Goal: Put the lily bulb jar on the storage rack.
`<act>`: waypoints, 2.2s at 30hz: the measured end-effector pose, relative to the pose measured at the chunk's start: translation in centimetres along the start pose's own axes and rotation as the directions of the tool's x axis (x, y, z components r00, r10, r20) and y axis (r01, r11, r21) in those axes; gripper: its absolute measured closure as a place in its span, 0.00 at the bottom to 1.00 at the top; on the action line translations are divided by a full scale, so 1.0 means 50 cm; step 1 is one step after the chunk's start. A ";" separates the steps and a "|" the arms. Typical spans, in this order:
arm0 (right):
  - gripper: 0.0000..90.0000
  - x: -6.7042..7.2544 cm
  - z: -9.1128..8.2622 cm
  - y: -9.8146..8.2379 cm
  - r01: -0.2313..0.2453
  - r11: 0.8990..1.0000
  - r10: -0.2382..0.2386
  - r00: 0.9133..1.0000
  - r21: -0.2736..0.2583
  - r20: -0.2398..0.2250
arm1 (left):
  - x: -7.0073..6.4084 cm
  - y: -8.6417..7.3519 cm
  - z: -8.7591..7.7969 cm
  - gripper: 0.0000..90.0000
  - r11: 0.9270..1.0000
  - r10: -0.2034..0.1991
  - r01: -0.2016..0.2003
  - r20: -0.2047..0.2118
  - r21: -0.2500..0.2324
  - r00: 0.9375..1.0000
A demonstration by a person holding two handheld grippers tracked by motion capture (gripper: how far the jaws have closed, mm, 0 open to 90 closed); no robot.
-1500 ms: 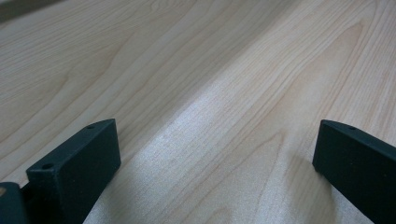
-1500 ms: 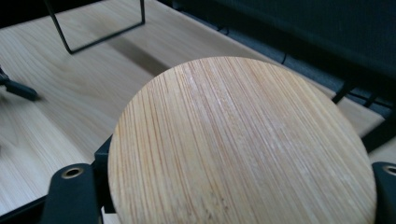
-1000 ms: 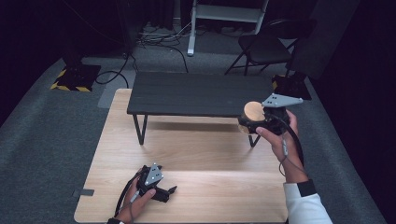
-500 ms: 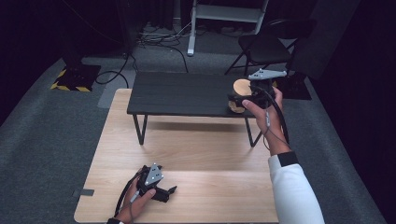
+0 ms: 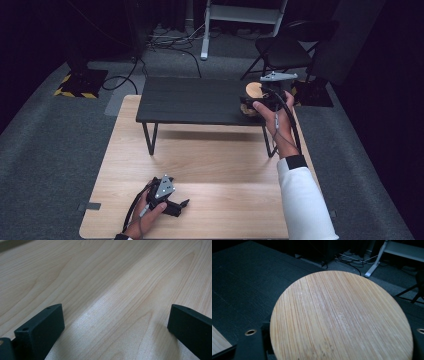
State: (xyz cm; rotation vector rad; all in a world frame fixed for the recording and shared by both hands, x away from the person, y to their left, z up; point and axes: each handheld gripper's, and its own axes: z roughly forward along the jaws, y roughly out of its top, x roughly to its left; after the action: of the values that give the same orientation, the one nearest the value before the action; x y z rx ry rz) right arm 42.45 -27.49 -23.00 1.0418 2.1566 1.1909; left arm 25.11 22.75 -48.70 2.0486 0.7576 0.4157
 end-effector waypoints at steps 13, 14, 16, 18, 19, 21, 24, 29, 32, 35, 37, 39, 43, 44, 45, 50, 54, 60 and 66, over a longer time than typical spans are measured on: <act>0.08 -0.009 -0.014 -0.033 -0.037 0.992 0.035 0.999 -0.125 -0.022 | 0.000 0.000 0.000 0.01 1.000 0.000 0.000 0.000 0.000 1.000; 0.07 -0.009 -0.020 -0.032 -0.027 0.991 0.025 1.000 -0.127 -0.017 | 0.000 0.000 0.000 0.01 1.000 0.000 0.000 0.000 0.000 1.000; 0.06 -0.009 -0.027 -0.033 -0.019 0.991 0.018 1.000 -0.132 -0.011 | 0.000 0.000 0.000 0.01 1.000 0.000 0.000 0.000 0.000 1.000; 0.05 -0.013 -0.049 -0.039 0.002 0.989 -0.004 1.000 -0.147 -0.009 | 0.000 0.000 0.000 0.01 1.000 0.000 0.000 0.000 0.000 1.000; 0.05 -0.013 -0.049 -0.039 0.002 0.989 -0.004 1.000 -0.147 -0.009 | 0.000 0.000 0.000 0.01 1.000 0.000 0.000 0.000 0.000 1.000; 0.05 -0.019 -0.067 -0.042 0.004 0.988 -0.009 0.999 -0.153 -0.031 | 0.000 0.000 0.000 0.01 1.000 0.000 0.000 0.000 0.000 1.000; 0.04 -0.007 -0.104 -0.054 0.023 0.986 -0.024 1.000 -0.165 -0.001 | 0.000 0.000 0.000 0.01 1.000 0.000 0.000 0.000 0.000 1.000; 0.04 -0.002 -0.177 -0.117 0.114 0.977 -0.119 0.993 -0.182 -0.019 | 0.000 0.000 0.000 0.01 1.000 0.000 0.000 0.000 0.000 1.000; 0.04 0.001 -0.194 -0.149 0.121 0.972 -0.128 0.991 -0.199 -0.025 | 0.000 0.000 0.000 0.01 1.000 0.000 0.000 0.000 0.000 1.000; 0.04 0.018 -0.215 -0.189 0.137 0.970 -0.139 0.990 -0.200 0.004 | 0.000 0.000 0.000 0.01 1.000 0.000 0.000 0.000 0.000 1.000; 0.04 0.026 -0.227 -0.236 0.132 0.967 -0.131 0.991 -0.220 0.017 | 0.000 0.000 0.000 0.01 1.000 0.000 0.000 0.000 0.000 1.000; 0.04 0.026 -0.229 -0.251 0.128 0.967 -0.127 0.992 -0.221 0.015 | 0.000 0.000 0.000 0.01 1.000 0.000 0.000 0.000 0.001 1.000; 0.04 0.035 -0.232 -0.314 0.123 0.971 -0.122 0.992 -0.205 0.019 | 0.000 0.000 0.000 0.01 1.000 0.000 0.000 0.000 0.000 1.000; 0.04 0.037 -0.231 -0.326 0.124 0.971 -0.122 0.992 -0.202 0.020 | 0.000 0.000 0.000 0.01 1.000 0.000 0.000 0.000 0.000 1.000; 0.04 0.040 -0.231 -0.336 0.130 0.972 -0.128 0.991 -0.194 0.025 | 0.000 0.000 0.000 0.01 1.000 0.000 0.000 0.000 0.000 1.000; 0.04 0.051 -0.227 -0.380 0.149 0.975 -0.147 0.989 -0.166 0.027 | 0.000 0.000 0.000 0.01 1.000 0.000 0.000 0.000 0.000 1.000; 0.04 0.072 -0.222 -0.430 0.163 0.977 -0.158 0.986 -0.139 0.048 | 0.000 0.000 0.000 0.01 1.000 0.001 -0.001 0.000 0.000 1.000; 0.04 0.093 -0.224 -0.513 0.144 0.983 -0.139 0.989 -0.113 0.055 | 0.000 0.000 0.000 0.01 1.000 0.000 0.000 0.000 0.000 1.000; 0.04 0.092 -0.226 -0.559 0.110 0.989 -0.105 0.993 -0.096 0.058 | 0.000 0.000 0.000 0.01 1.000 0.000 0.000 0.000 0.000 1.000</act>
State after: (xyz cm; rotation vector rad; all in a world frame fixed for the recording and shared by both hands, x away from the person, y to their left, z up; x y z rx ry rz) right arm 20.84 -38.96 -41.22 0.8939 2.0632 1.1938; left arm 25.11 22.74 -48.70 2.0488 0.7577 0.4155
